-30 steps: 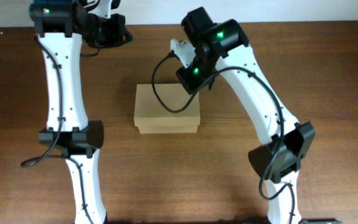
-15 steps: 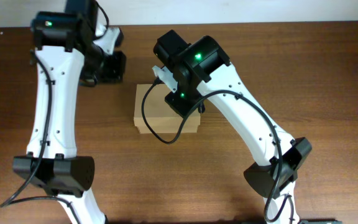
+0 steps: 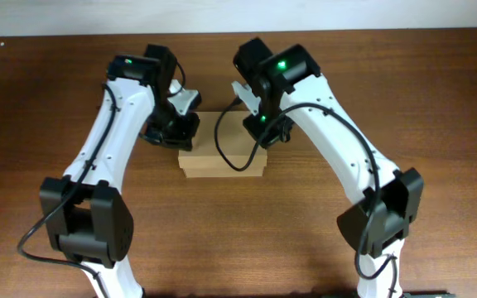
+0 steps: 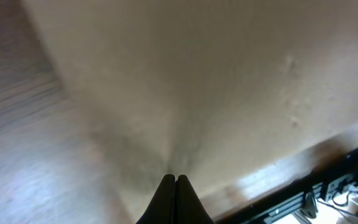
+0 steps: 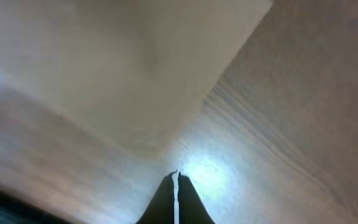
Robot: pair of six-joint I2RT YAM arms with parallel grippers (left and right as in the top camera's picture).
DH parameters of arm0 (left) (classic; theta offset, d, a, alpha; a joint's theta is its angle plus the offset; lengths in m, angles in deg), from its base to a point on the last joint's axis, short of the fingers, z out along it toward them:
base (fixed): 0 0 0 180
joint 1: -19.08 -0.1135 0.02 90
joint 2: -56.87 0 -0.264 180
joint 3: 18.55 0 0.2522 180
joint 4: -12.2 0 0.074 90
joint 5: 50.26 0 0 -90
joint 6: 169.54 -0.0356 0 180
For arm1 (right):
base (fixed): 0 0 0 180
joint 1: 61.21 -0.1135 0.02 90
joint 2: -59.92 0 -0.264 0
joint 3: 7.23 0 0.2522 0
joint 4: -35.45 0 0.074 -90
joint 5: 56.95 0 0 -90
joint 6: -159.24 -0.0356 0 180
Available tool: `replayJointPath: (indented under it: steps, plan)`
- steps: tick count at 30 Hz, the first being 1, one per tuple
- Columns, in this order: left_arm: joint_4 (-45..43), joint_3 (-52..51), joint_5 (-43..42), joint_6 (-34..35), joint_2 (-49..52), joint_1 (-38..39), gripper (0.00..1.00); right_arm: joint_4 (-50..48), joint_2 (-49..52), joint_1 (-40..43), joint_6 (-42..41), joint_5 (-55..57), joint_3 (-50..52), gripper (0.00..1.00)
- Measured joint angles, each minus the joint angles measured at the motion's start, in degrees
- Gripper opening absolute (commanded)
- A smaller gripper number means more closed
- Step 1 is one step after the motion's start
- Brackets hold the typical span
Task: Pack container
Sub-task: 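Press the closed lid down with both grippers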
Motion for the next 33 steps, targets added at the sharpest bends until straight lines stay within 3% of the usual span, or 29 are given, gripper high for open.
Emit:
replayJointPath:
  steps: [10, 19, 28, 33]
  plan:
    - [-5.05, -6.51, -0.24, -0.02, 0.0, 0.37, 0.02, -10.58, 0.02, -0.09, -0.02, -0.74, 18.67, 0.04]
    - [-5.31, -6.73, -0.24, -0.02, 0.0, 0.37, 0.02, -10.73, -0.59, 0.42, 0.0, -1.42, 17.27, 0.04]
    - [-5.31, -6.78, -0.24, -0.02, 0.0, 0.37, 0.02, -10.78, -10.45, 0.57, 0.0, -3.48, 11.61, 0.04]
    - [-5.33, -6.78, -0.24, -0.02, 0.0, 0.37, 0.02, -13.16, -11.19, 0.52, 0.0, -7.74, 11.61, 0.04]
